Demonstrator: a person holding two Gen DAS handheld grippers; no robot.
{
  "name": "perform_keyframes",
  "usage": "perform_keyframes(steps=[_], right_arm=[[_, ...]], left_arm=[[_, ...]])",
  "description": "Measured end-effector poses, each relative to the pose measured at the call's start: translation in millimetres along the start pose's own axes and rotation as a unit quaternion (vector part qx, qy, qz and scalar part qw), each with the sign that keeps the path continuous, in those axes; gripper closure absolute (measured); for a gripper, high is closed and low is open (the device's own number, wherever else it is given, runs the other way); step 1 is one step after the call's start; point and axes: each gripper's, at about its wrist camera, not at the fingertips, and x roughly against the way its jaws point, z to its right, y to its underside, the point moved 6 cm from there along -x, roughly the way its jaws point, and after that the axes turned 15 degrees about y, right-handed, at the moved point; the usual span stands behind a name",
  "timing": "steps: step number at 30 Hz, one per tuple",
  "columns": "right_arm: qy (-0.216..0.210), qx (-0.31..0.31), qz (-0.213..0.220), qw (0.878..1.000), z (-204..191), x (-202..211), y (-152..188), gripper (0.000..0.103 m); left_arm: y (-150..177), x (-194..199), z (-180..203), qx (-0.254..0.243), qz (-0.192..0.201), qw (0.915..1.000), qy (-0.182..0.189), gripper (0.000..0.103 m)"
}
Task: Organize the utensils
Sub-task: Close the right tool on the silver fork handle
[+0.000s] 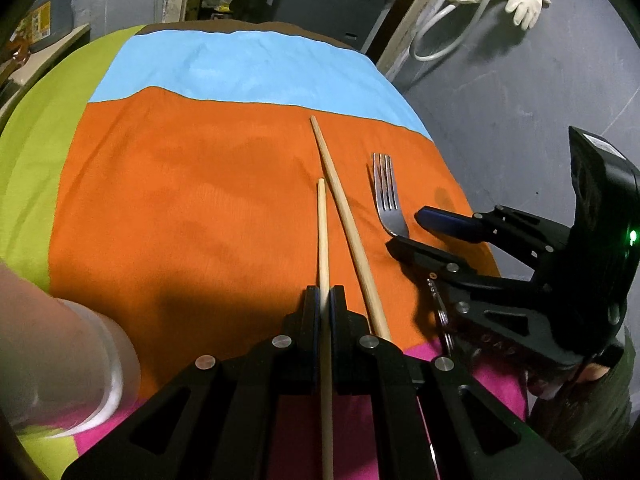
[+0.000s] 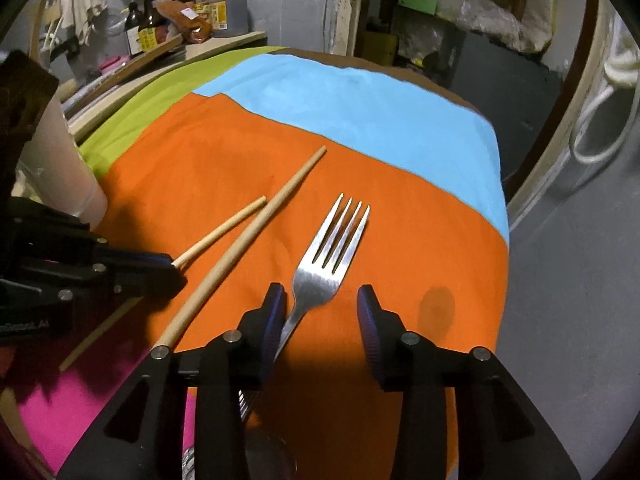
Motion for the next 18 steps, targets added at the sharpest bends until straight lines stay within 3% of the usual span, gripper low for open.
perform_keyframes(steps=[5,11,16,18], right_arm=[[-0.019,-0.018,-0.009,1.000,3.6,-2.6,-0.3,0.061],[-0.016,-0.040,-0.001,0.999,0.3,-7.8,-6.6,0.059],[-0.003,-0.054,0.008,0.999,-2.4,-10.8,-11.9,0.065],[0.012,-0.060,0.010,0.998,-1.7,-13.3,-15.3,0.076]], left_arm=[[3.2,-2.0,6.7,-0.024,-0.005,0.9993,-0.027,0.099],[4.4,-4.0,4.7,-0.022,-0.004,0.9995,-0.024,0.099],[4.6,-4.2,4.6,-0.025,0.003,0.9994,-0.024,0.099],[6.4,-3.9,5.9,-0.030,0.006,0.9991,-0.028,0.099]])
